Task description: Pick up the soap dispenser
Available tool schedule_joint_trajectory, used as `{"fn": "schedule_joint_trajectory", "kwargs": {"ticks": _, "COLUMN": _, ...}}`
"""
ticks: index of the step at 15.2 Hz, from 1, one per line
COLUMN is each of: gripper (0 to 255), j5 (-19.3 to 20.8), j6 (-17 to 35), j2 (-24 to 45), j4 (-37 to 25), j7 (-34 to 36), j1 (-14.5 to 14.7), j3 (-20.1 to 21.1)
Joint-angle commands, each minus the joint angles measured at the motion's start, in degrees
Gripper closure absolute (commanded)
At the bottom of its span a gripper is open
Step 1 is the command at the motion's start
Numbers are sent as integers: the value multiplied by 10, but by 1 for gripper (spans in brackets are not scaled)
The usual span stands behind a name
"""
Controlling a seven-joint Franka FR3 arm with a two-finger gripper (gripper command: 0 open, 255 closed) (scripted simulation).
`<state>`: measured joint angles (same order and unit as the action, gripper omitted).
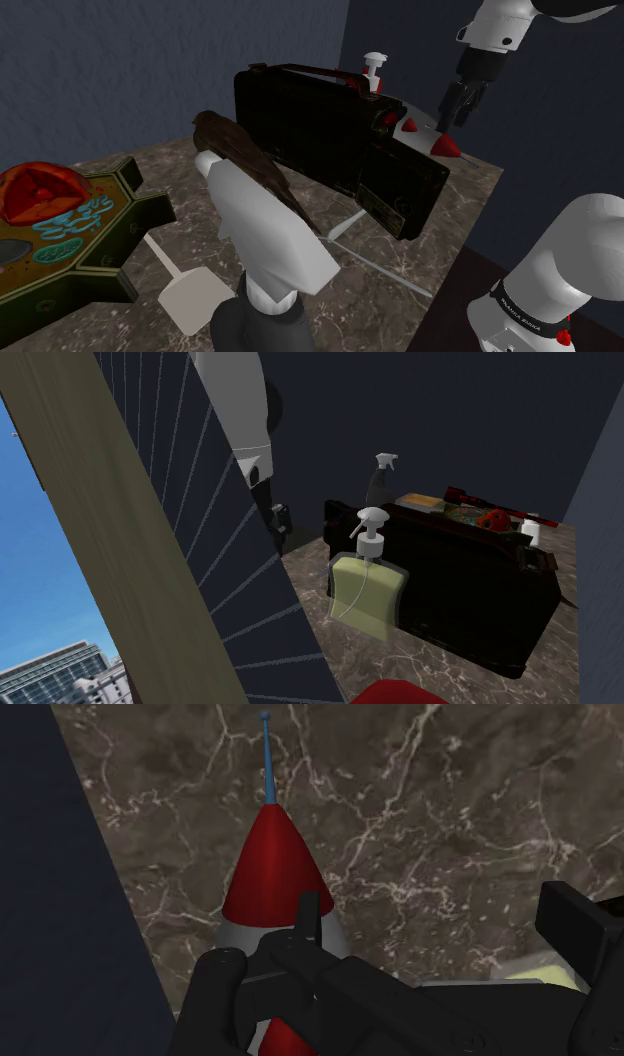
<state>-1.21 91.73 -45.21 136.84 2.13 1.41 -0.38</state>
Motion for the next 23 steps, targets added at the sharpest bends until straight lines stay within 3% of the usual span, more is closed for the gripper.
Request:
{"fn": "schedule_joint_trajectory", "kwargs": {"ticks": 1, "gripper": 0, "j5": 0, "j6": 0, "j2": 0, "j4": 0, "j7": 0, "j1": 0, "j3": 0}}
{"fn": "schedule_joint_trajectory", "kwargs": {"ticks": 10, "gripper": 0, "j5": -48, "j6": 1, "j2": 135, "j4": -174, "j7": 118, "j1": 1, "j3": 58}}
{"fn": "schedule_joint_trajectory", "kwargs": {"ticks": 19, "gripper": 0, "j5": -53, "j6": -29, "j2": 287, "j4": -401, "j7": 238, "j1": -6, "j3": 105}}
{"fn": "schedule_joint_trajectory", "kwargs": {"ticks": 23, "gripper": 0, "j5": -55, "j6": -7, "j2": 283, "j4": -376, "j7": 239, "j1": -5, "j3": 106}}
